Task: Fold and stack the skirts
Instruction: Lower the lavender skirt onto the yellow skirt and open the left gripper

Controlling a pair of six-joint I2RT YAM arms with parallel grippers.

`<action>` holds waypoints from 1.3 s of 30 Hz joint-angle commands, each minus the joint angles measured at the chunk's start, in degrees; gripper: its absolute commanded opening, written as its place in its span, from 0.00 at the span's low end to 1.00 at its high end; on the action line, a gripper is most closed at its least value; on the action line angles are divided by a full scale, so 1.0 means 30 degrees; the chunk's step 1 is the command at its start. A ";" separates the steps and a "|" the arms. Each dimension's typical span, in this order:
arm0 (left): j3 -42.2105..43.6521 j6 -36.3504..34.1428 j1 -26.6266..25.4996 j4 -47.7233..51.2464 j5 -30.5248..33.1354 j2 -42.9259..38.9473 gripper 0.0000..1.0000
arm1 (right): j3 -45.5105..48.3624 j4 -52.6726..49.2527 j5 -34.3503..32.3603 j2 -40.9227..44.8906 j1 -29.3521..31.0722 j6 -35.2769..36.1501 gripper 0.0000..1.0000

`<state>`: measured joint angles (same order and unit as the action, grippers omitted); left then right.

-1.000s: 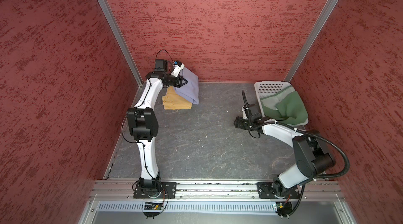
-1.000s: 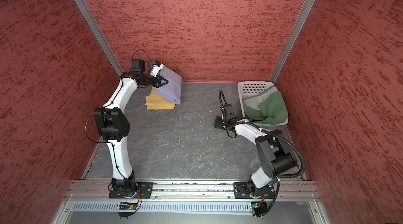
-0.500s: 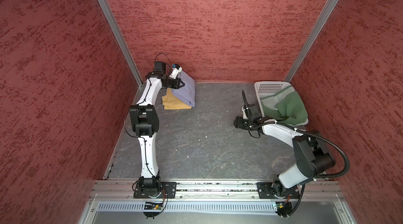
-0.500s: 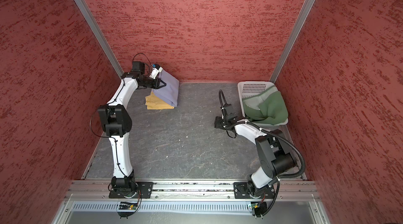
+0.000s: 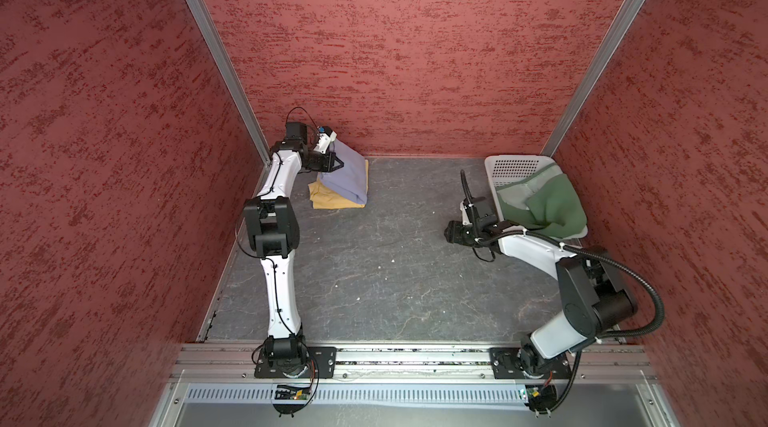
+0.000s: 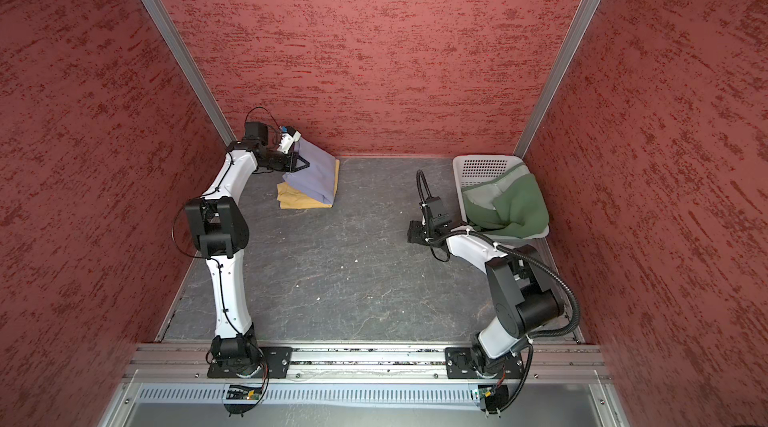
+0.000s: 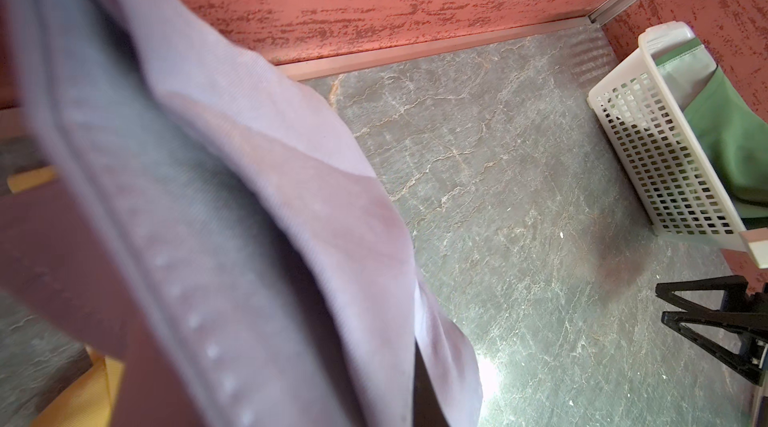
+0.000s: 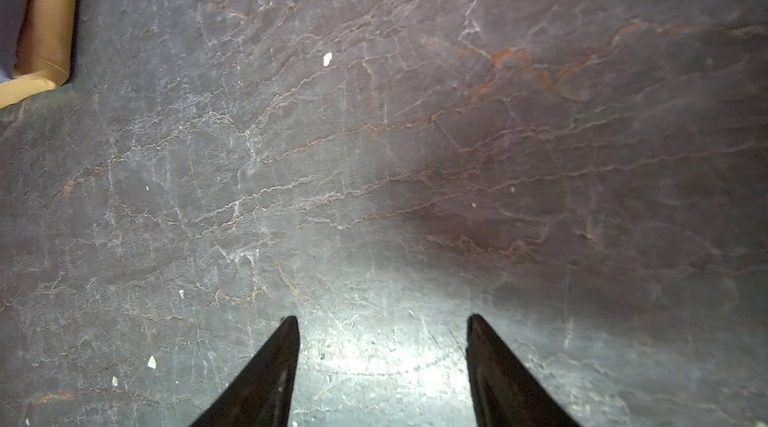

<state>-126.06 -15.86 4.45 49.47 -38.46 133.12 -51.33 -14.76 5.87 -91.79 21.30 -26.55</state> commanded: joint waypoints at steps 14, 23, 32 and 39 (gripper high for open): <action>-0.0504 0.3676 0.0447 -0.0359 0.1758 0.0880 0.56 | -0.0984 0.0007 0.0161 -0.0017 -0.0010 0.0138 0.65; -0.0403 0.5413 0.0740 -0.0176 0.3613 0.0605 0.99 | -0.1028 -0.0234 0.0096 0.0300 -0.0010 0.0336 0.65; 0.1426 0.5998 0.0715 -0.1367 0.4521 -0.2157 0.99 | -0.1328 -0.0808 -0.0309 0.0622 -0.0010 0.0486 0.65; 0.2390 0.6280 0.0303 -0.1424 0.7823 -0.4650 0.99 | -0.1712 -0.1461 -0.0862 0.1062 -0.0012 0.0746 0.66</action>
<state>-119.66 2.31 6.09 46.89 -20.08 123.37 -54.59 -17.87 5.17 -90.78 21.32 -25.34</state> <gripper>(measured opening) 0.994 0.661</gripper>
